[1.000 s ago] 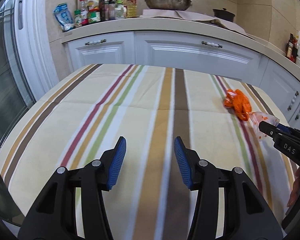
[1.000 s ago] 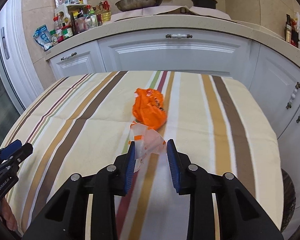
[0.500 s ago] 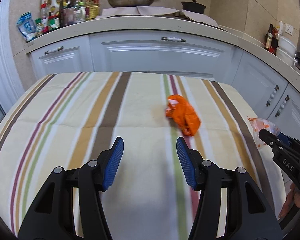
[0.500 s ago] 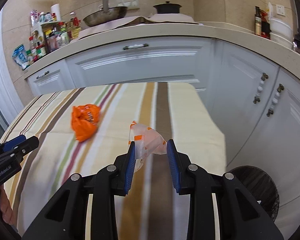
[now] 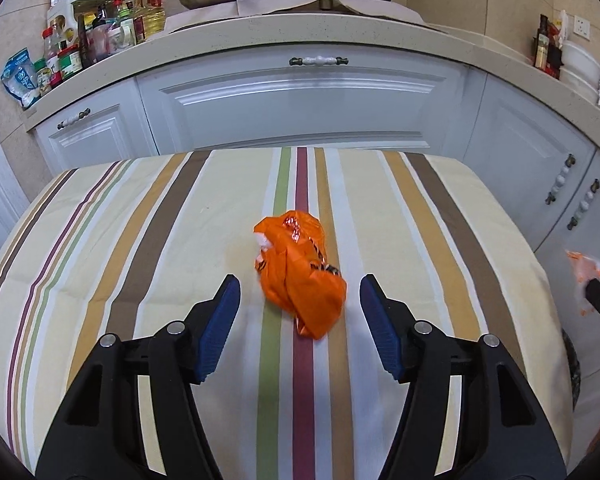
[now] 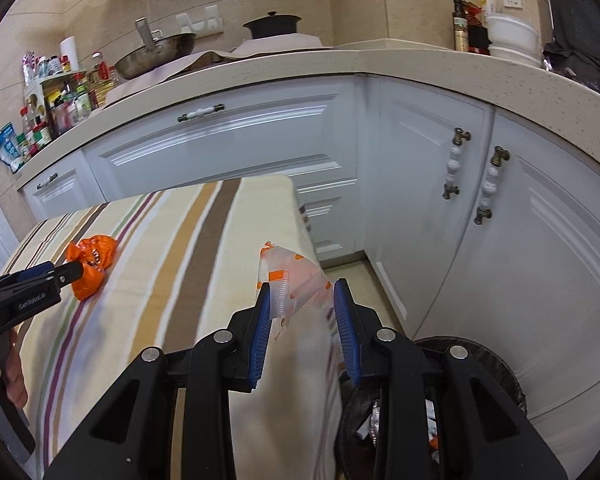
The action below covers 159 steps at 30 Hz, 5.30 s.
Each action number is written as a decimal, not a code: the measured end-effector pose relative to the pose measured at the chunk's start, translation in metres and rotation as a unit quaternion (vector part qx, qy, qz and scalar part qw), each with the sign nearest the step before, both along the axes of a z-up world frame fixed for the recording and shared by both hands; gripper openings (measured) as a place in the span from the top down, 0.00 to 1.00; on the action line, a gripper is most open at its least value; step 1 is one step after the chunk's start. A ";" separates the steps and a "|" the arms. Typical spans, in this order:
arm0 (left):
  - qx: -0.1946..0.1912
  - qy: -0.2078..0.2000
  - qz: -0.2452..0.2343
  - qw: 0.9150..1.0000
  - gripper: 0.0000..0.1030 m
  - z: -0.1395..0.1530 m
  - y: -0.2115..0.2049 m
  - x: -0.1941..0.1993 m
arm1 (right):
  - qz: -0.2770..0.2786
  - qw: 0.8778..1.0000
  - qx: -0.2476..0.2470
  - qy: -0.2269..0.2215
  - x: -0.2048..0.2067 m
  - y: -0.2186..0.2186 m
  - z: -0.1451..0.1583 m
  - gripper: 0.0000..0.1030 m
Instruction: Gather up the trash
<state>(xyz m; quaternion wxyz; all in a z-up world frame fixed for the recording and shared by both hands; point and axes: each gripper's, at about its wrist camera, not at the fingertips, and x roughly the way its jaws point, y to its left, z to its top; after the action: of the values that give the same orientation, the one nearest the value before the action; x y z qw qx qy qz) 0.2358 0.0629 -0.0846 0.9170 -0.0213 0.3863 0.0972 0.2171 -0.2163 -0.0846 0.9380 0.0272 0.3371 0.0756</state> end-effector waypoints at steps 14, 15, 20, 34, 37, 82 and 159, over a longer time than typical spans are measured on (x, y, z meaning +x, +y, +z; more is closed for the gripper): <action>0.039 -0.008 -0.014 0.999 0.60 -0.008 -0.010 -0.003 | -0.010 1.000 0.012 0.013 -0.004 -0.022 -0.020 0.69; 0.039 -0.010 -0.016 0.999 0.61 -0.007 -0.011 -0.006 | -0.009 1.000 0.011 0.013 -0.006 -0.022 -0.019 0.69; 0.050 -0.027 -0.027 0.998 0.61 0.004 -0.022 -0.032 | -0.013 1.000 0.011 0.008 -0.016 -0.023 -0.013 0.69; 0.035 -0.045 -0.050 0.997 0.61 0.023 -0.047 -0.097 | -0.023 1.000 0.016 -0.007 -0.068 -0.031 0.003 0.69; 0.033 -0.047 -0.056 0.997 0.61 0.025 -0.054 -0.109 | -0.026 0.999 0.017 -0.012 -0.081 -0.035 0.005 0.69; 0.012 -0.074 -0.240 0.968 0.61 0.021 -0.264 -0.135 | -0.125 0.992 0.006 -0.015 -0.138 -0.156 -0.009 0.69; -0.030 -0.192 -0.192 0.962 0.20 0.096 -0.128 -0.270 | -0.139 0.979 -0.050 -0.142 -0.274 -0.060 0.089 0.26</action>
<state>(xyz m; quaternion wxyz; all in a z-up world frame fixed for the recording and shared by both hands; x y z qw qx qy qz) -0.0344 -0.0647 0.0118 0.9743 0.0072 0.2023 -0.0985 -0.0565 -0.2765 0.0045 0.9778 0.0157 0.1971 -0.0696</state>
